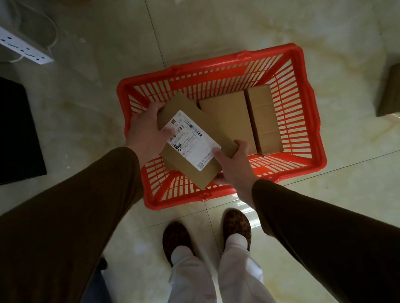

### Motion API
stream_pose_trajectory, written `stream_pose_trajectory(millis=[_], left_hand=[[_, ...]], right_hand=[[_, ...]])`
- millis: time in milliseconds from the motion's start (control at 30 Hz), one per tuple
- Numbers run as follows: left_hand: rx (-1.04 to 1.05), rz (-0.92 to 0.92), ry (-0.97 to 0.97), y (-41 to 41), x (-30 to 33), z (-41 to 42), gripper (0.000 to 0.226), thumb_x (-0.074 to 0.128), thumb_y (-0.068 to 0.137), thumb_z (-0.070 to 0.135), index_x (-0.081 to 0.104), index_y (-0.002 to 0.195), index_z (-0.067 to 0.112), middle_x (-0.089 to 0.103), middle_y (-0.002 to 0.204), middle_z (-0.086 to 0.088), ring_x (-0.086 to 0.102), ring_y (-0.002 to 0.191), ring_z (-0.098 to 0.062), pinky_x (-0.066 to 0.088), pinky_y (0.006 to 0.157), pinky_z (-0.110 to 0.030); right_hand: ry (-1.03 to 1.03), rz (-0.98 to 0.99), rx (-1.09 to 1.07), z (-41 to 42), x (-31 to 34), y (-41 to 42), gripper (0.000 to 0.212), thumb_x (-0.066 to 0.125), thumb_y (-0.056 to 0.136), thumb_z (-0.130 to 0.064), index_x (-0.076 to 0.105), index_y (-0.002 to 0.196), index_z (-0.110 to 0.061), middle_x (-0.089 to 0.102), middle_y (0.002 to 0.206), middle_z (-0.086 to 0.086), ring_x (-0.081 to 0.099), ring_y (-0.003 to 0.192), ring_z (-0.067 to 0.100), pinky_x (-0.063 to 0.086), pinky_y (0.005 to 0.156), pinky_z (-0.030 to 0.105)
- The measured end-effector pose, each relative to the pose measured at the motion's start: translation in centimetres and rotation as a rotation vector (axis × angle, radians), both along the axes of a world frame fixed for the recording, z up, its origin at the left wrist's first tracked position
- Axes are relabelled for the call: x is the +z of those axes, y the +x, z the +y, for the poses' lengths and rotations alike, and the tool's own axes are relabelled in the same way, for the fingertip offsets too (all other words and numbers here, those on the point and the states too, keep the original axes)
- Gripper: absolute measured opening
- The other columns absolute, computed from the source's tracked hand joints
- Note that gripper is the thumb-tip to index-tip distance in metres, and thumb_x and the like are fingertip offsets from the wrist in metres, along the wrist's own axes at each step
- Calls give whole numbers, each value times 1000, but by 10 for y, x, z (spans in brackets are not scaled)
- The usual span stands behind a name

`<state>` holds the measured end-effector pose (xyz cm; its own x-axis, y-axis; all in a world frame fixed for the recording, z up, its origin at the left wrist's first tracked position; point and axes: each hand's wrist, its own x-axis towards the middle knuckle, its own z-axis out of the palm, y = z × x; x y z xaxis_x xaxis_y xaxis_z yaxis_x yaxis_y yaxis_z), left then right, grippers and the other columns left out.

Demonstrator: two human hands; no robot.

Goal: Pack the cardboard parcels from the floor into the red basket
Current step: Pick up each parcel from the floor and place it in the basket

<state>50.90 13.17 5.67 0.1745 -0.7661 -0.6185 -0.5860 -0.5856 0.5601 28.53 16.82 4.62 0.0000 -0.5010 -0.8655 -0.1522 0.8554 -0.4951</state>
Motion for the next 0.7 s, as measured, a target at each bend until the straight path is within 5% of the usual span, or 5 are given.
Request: stream_pose_trajectory(millis=[133,400,567,700], left_hand=[[-98,-126,-24,-1,-5,-3,61,67,93,29,40,147,36,48,144,-2,43,134,-29,39,111,-53],[-49,53,-24,-6,-8,-1,73,64,94,21,27,152,47,40,155,5,34,145,-25,35,117,-54],[-129,-174,-68,-4,-5,-13,77,70,90,16,30,155,25,35,158,-4,23,148,-31,23,122,-50],[-220,-196,-35,6,-10,-17,81,71,90,15,28,158,22,31,161,-6,21,149,-34,18,123,-51]], right_hand=[[-5,18,-60,0,-5,1,47,59,105,-28,29,142,-28,57,114,-4,66,95,14,66,82,51],[-44,215,-27,7,-9,2,38,52,106,-42,36,137,-26,65,104,-2,74,90,22,67,74,44],[148,121,-1,3,-13,22,24,57,106,-24,41,123,-19,66,108,8,77,95,28,66,84,41],[175,176,57,4,-26,26,25,55,107,-22,51,130,-15,64,97,2,74,92,21,65,85,38]])
